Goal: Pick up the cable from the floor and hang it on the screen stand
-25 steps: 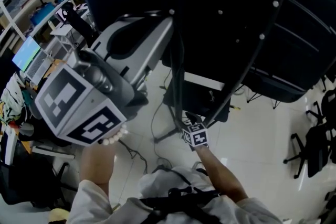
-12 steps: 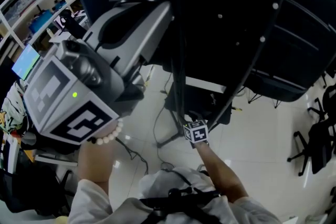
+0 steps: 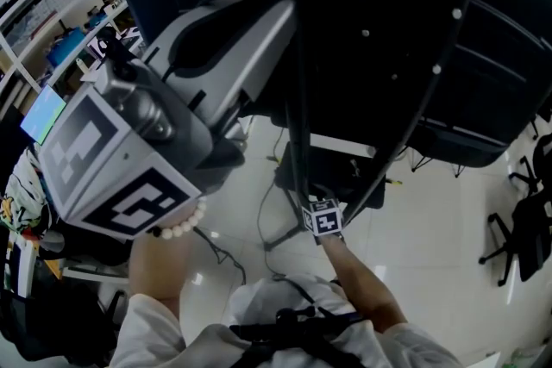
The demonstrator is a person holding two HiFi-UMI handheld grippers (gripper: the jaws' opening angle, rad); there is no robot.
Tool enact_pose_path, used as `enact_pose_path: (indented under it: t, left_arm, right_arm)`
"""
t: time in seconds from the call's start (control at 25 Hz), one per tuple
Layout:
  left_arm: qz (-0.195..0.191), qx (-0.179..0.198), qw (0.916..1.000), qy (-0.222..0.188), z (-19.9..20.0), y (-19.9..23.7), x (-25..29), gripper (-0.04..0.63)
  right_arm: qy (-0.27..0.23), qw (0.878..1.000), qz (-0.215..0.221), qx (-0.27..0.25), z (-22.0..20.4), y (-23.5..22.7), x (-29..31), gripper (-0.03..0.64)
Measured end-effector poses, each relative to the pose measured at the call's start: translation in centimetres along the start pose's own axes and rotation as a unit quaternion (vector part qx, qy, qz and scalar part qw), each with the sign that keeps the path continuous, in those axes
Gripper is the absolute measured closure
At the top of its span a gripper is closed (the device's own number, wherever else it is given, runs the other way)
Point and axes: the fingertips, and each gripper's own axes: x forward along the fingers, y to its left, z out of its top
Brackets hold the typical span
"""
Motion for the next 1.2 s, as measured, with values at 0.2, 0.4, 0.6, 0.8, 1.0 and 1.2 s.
enact_pose_path:
  t: [0.2,0.4,0.6,0.8,1.0,1.2]
  left_arm:
    - [-0.003,0.001,1.0000,-0.004,0.3,0.4,0.1,0.577]
    - [-0.005,-0.001,0.9999,-0.009,0.6,0.6,-0.1,0.577]
    - [0.003,-0.005,0.9999,-0.011,0.6,1.6,-0.5,0.577]
    - [0.042,-0.002,0.9989,0.019,-1.5,4.5,-2.4,0.577]
    - [0.097,-0.035,0.9938,0.042,-5.8,6.8,-6.7,0.577]
    - [0.100,-0.040,0.9904,0.086,-11.4,6.1,-7.7,0.577]
  right_arm:
    - [-0.004,1.000,-0.010,0.001,0.7,-0.3,0.0,0.471]
    - [-0.007,1.000,-0.010,0.010,1.0,-0.4,0.1,0.510]
    - [-0.010,1.000,-0.010,-0.004,1.2,-0.4,-0.3,0.598]
    - [-0.031,0.999,0.000,-0.018,2.7,-0.5,-5.1,0.598]
    - [-0.063,0.998,0.021,-0.019,8.4,0.0,-14.8,0.597]
    - [-0.047,0.998,0.037,0.008,11.9,-2.0,-22.5,0.595]
